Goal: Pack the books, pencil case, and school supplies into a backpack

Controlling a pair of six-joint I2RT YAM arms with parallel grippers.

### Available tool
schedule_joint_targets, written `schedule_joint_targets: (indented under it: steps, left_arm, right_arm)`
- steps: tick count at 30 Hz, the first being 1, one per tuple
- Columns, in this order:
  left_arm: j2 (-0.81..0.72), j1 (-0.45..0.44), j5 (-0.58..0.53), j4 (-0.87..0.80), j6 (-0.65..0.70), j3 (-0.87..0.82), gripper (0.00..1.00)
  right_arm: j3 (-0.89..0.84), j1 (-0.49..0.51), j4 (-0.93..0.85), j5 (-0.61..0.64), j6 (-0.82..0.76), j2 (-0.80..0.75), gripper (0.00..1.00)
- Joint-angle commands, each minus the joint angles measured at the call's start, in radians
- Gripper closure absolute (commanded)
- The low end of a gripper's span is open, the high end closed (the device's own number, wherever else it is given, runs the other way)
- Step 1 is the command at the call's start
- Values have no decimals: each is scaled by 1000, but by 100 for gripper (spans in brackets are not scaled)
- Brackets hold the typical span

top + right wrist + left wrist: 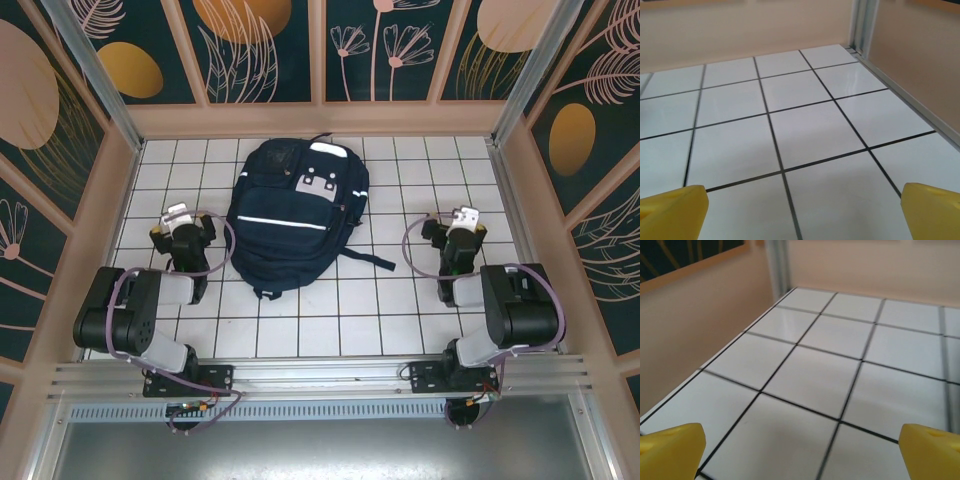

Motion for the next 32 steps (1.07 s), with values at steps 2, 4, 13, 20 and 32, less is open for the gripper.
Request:
schedule_joint_targets:
  steps: [2, 4, 13, 20, 32]
  left_arm:
    - [-29, 15, 139, 173, 56, -44, 1]
    - [-31, 20, 159, 185, 58, -51, 1]
    - [4, 53, 294, 313, 62, -112, 1]
    - [0, 53, 290, 325, 62, -121, 1]
    - [1, 54, 288, 330, 63, -124, 1]
  right_arm:
    - [-70, -24, 291, -82, -1, 48, 1]
    - [-49, -31, 217, -130, -1, 34, 1]
    - [-37, -41, 190, -142, 9, 31, 1]
    - [-28, -59, 169, -184, 18, 30, 1]
    - [-28, -60, 168, -185, 18, 30, 1]
